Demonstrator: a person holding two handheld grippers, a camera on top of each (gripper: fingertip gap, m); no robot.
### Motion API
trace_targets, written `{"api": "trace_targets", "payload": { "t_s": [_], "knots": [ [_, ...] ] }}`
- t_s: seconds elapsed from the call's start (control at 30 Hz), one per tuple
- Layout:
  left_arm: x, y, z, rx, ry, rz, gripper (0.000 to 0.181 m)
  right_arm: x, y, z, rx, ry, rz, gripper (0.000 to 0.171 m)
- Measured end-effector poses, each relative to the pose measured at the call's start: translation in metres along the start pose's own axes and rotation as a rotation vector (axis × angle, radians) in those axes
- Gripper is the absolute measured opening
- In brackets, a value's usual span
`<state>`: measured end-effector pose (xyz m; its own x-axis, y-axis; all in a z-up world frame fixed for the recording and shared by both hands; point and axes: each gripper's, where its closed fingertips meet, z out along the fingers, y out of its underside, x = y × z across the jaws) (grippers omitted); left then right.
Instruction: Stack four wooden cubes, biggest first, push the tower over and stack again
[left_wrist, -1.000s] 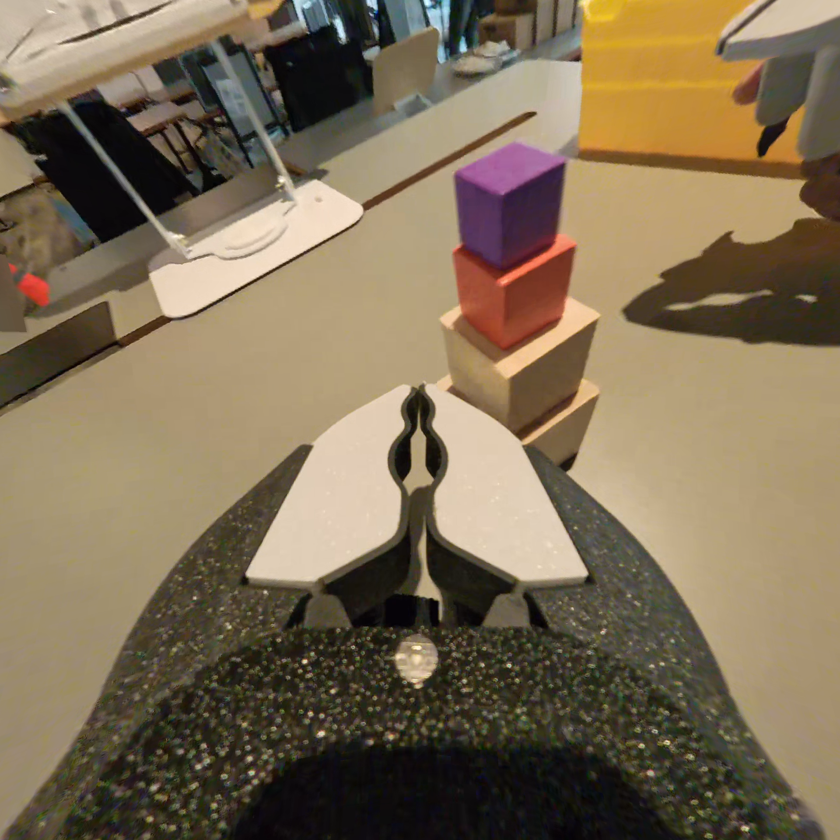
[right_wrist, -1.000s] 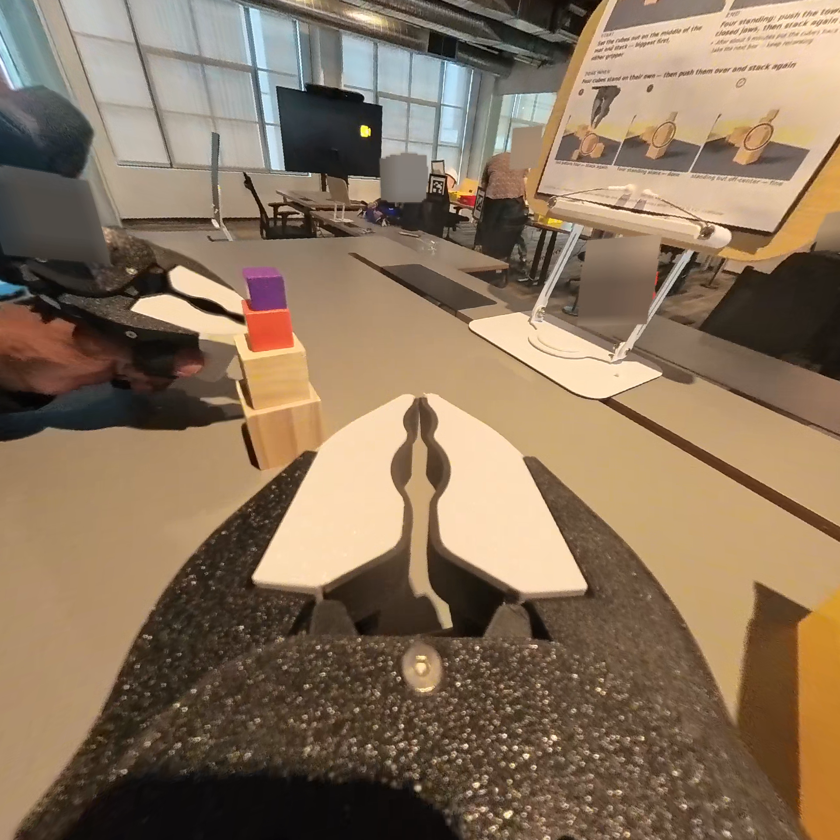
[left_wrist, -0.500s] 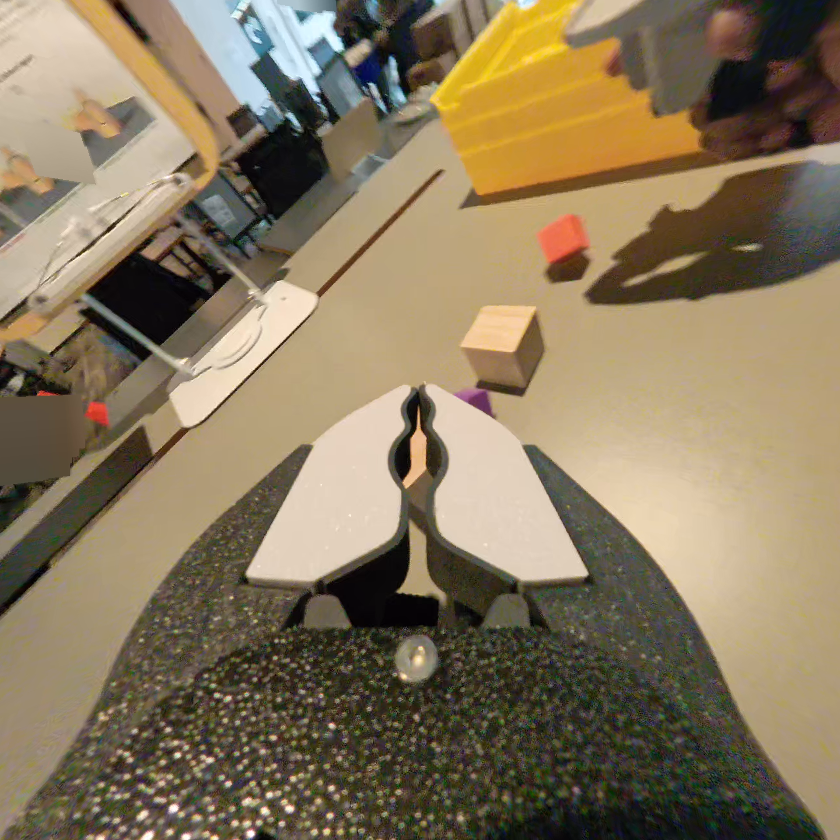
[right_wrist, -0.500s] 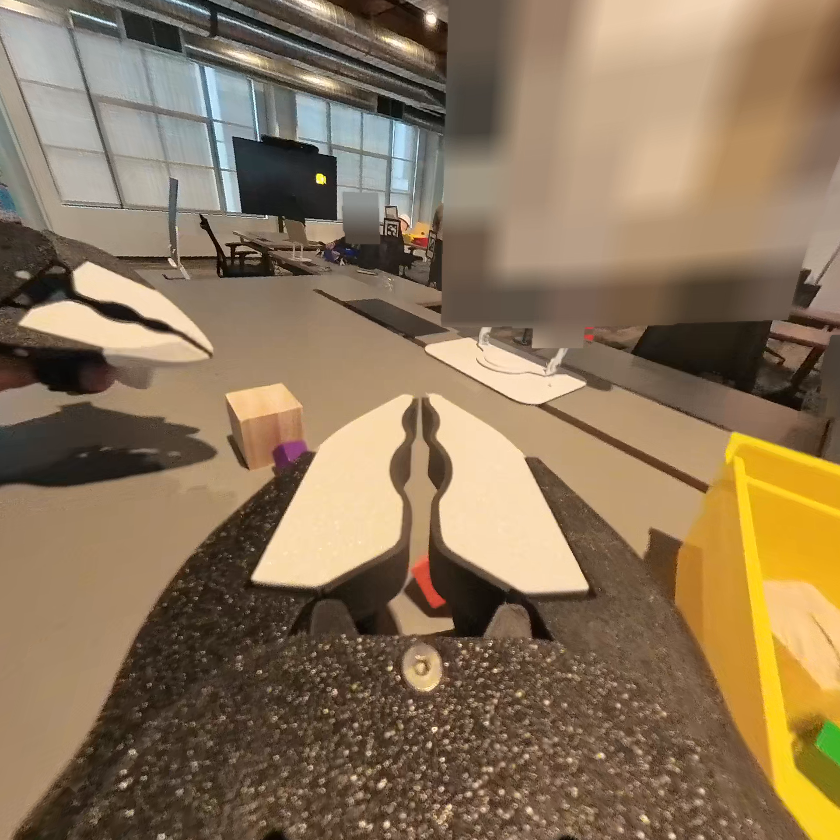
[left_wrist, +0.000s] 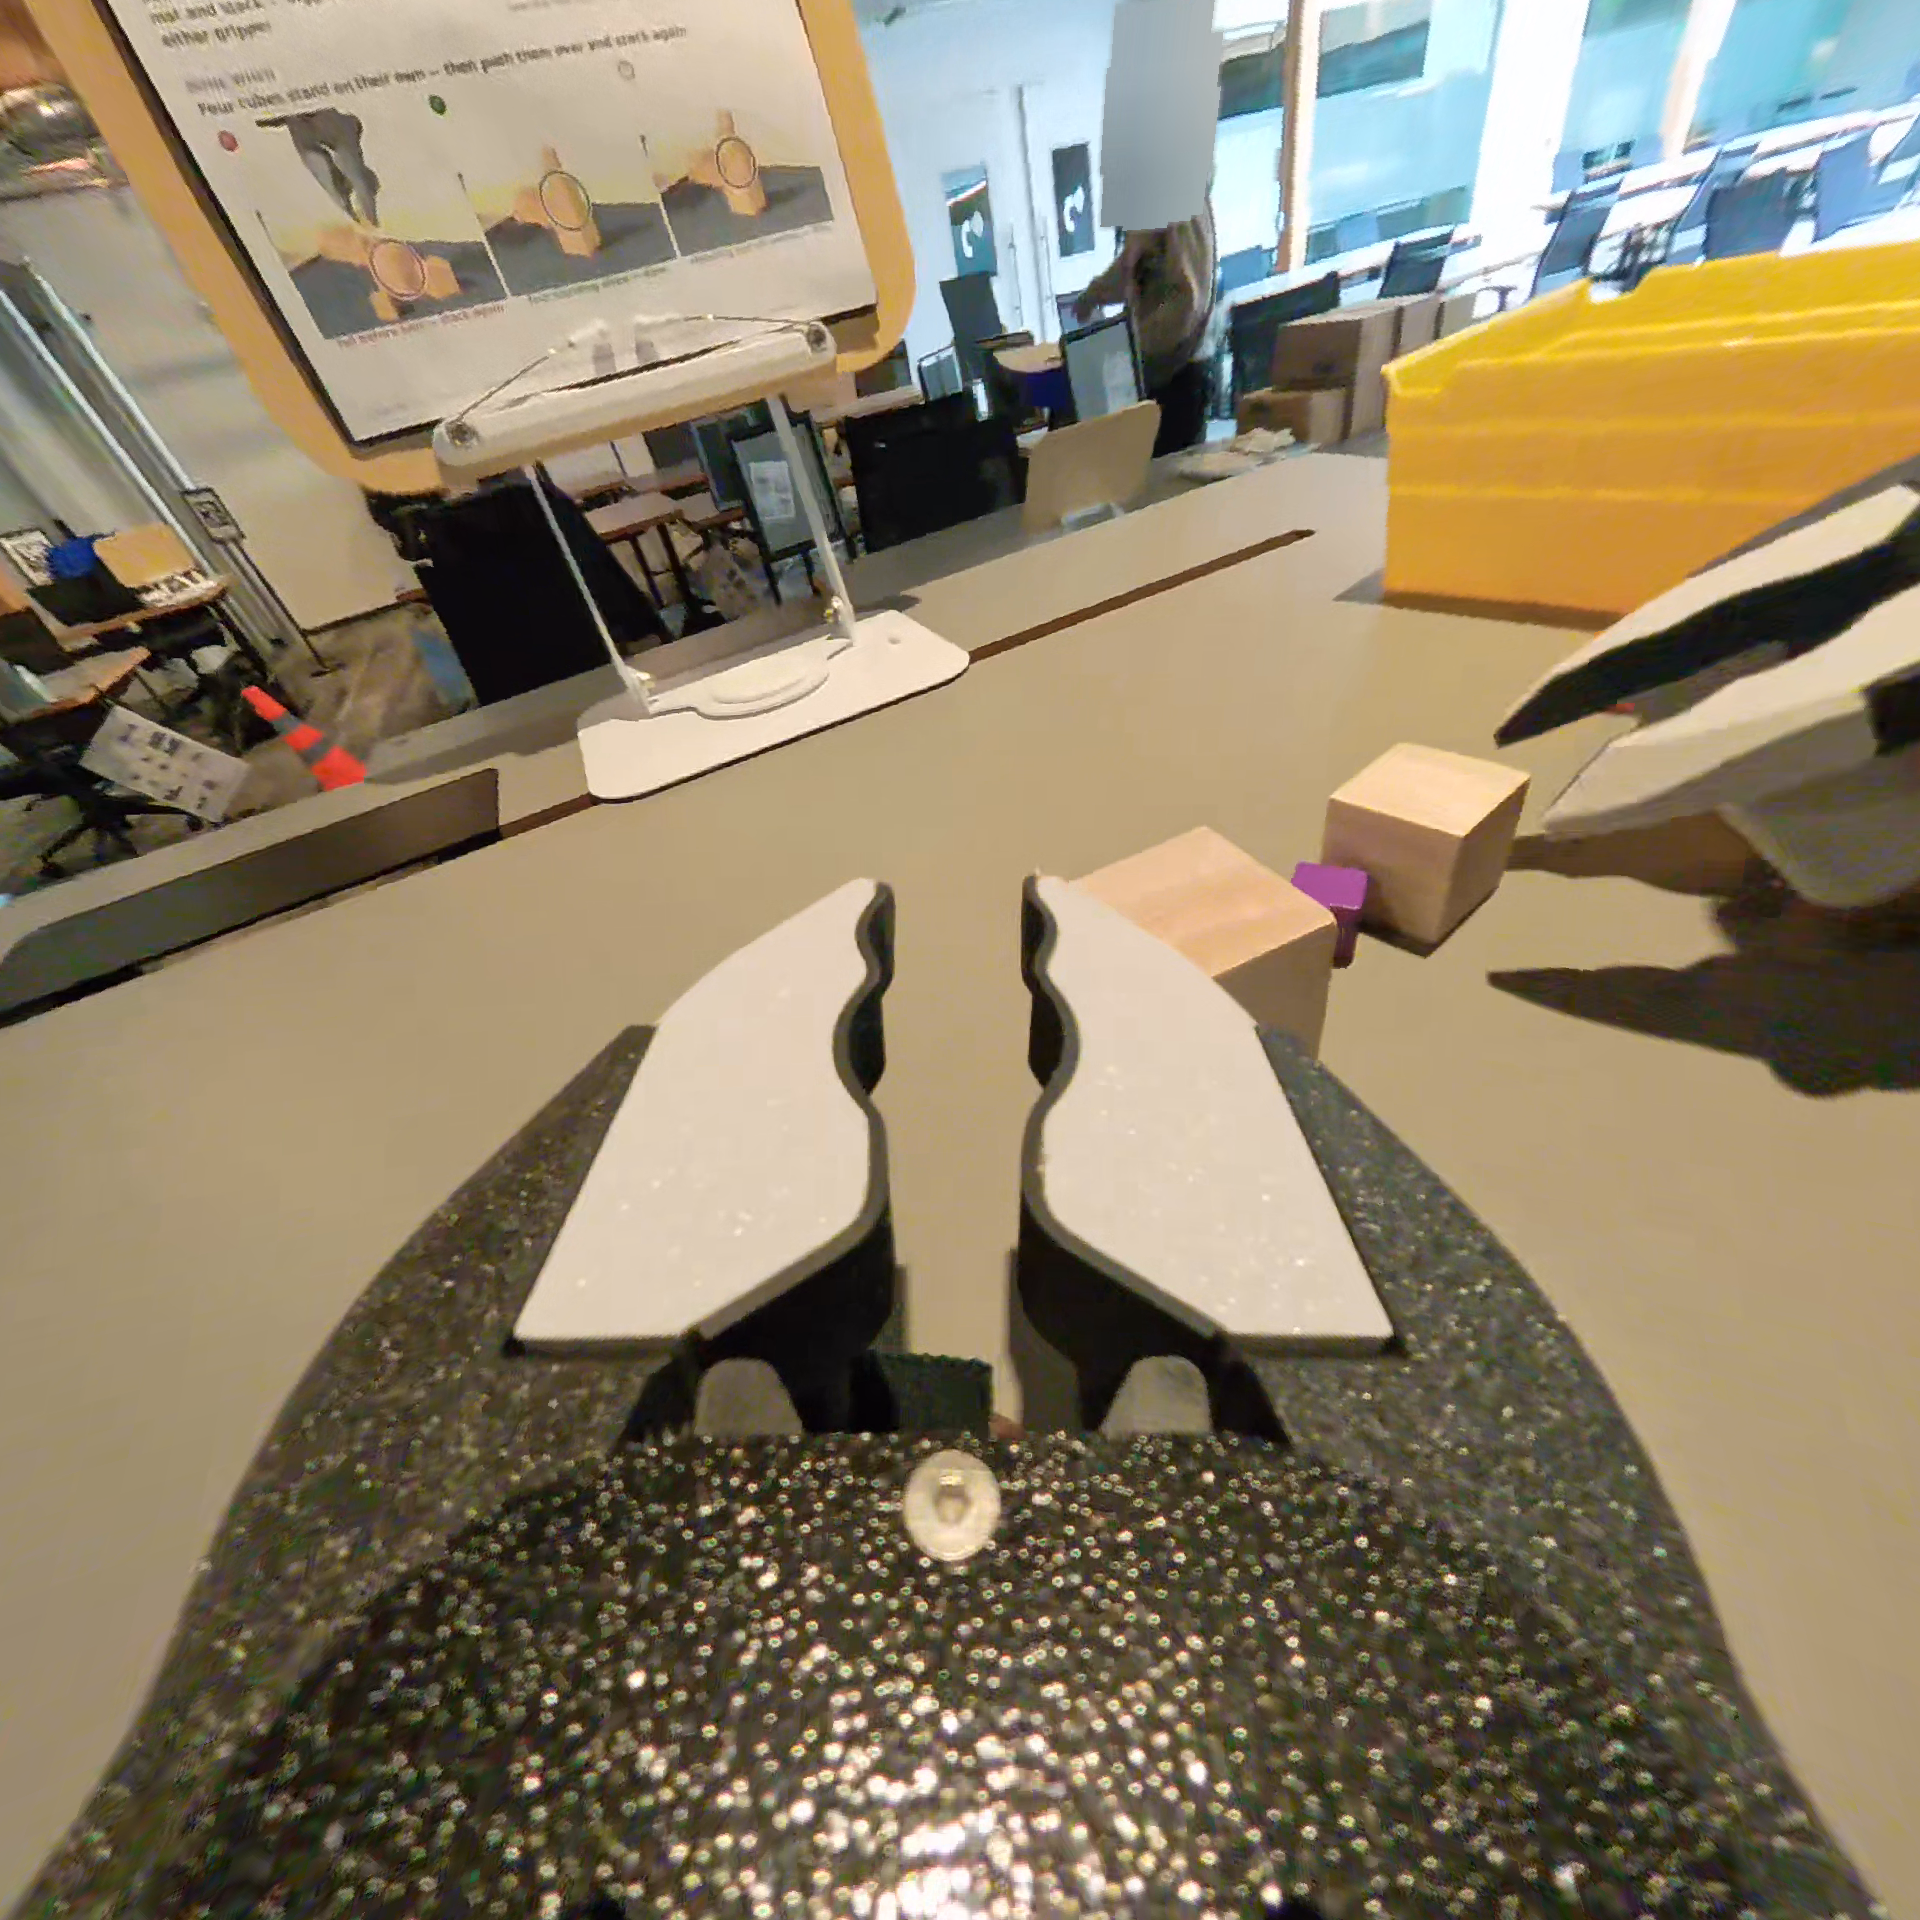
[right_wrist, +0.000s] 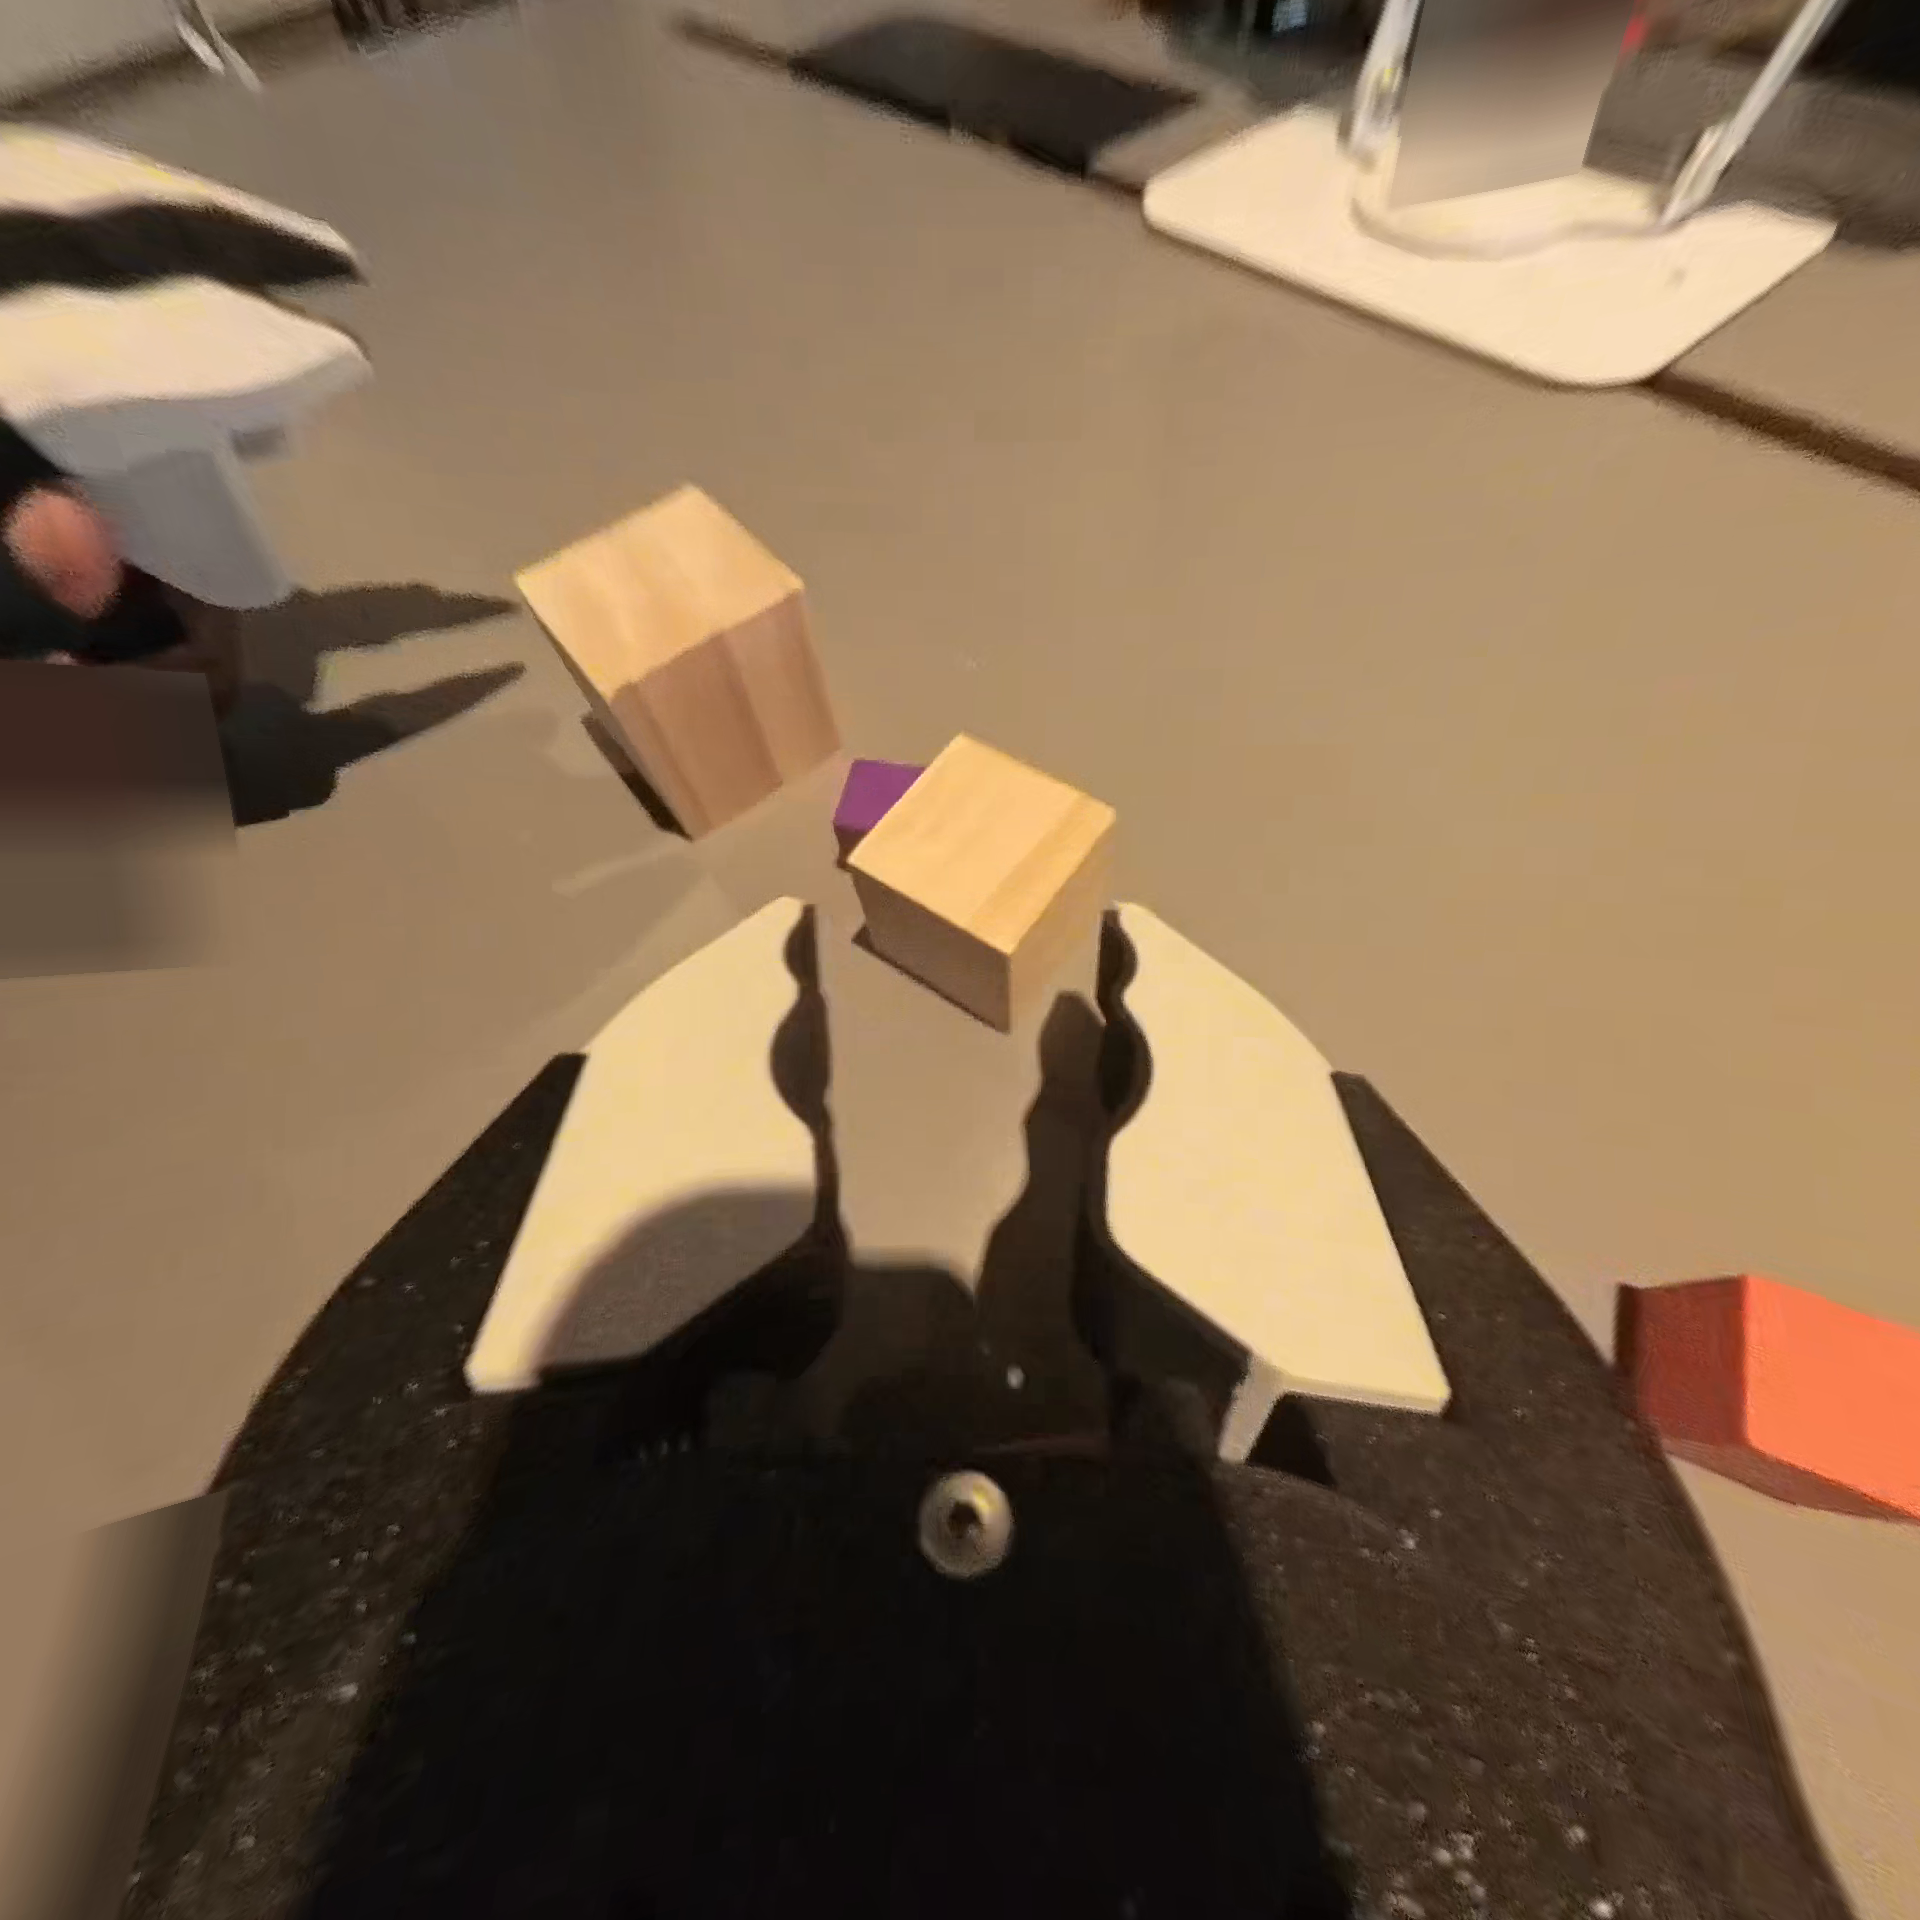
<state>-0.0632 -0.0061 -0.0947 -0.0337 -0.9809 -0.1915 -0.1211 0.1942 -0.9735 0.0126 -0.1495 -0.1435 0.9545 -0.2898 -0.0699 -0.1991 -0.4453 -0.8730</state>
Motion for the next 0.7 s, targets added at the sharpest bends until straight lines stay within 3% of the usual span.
{"api": "trace_targets", "payload": {
  "t_s": [0.07,0.17,0.43,0.57,0.7],
  "knots": [
    [0.005,0.0,0.0,-0.004,-0.017,0.063,0.022,0.0,0.002,0.011,-0.052,0.081,-0.025,0.067],
    [0.013,0.0,0.0,0.001,-0.04,0.171,0.02,-0.007,0.004,0.024,-0.104,0.125,-0.026,0.076],
    [0.021,-0.002,-0.004,0.034,-0.057,0.256,0.016,0.038,0.019,0.013,-0.194,0.361,-0.023,0.07],
    [0.015,-0.006,-0.006,0.058,-0.049,0.194,0.015,0.036,0.014,0.007,-0.118,0.182,0.102,0.068],
    [0.017,-0.004,-0.005,0.043,-0.021,0.181,0.015,0.033,0.016,0.01,-0.153,0.034,0.056,0.072]
  ]
}}
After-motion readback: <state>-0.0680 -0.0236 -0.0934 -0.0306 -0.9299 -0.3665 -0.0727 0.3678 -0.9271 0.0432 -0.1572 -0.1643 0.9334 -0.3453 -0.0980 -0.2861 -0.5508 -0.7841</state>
